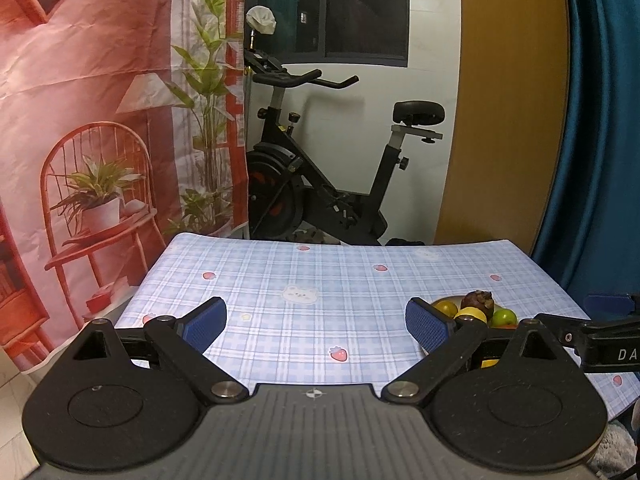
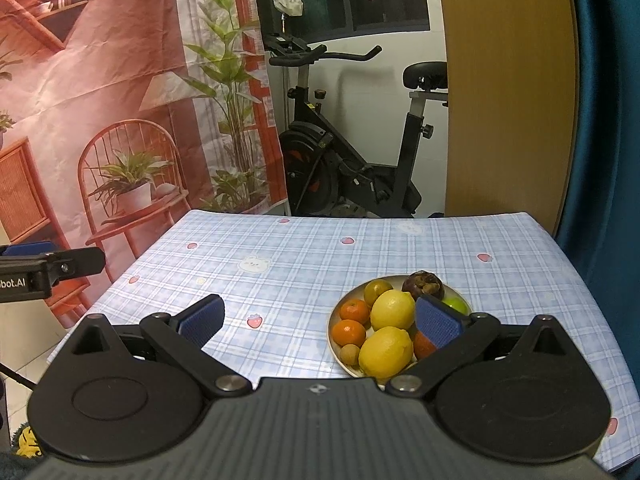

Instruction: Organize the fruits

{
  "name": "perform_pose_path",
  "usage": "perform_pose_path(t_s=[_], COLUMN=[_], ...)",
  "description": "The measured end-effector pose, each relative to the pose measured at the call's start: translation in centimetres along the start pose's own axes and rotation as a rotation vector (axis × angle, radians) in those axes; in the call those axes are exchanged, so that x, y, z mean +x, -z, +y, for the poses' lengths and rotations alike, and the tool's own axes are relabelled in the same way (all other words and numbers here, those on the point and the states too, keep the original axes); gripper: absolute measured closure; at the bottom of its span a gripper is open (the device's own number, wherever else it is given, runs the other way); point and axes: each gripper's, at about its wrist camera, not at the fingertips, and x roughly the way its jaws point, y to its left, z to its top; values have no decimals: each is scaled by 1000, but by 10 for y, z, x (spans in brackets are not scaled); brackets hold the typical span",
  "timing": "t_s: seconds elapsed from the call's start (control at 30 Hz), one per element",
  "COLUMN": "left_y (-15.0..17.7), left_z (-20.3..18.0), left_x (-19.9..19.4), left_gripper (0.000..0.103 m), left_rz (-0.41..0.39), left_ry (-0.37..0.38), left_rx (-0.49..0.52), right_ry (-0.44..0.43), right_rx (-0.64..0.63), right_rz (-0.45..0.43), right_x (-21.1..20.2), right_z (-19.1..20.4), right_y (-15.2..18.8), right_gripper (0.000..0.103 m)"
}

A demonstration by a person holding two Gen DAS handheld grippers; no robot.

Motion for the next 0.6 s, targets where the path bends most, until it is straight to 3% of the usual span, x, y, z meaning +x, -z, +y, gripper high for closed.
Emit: perform_pose_path(t_s=[0.6], left_y=[2], left_z=[-1], left_x=[-5], left_gripper=[5], left_rz=[-3], left_ry=[3], left_rx=[-12], right_ry=[2], right_rx=[0], right_rz=[-1], right_x=[0], right_z=[-1], right_y=[0], right_gripper=[0])
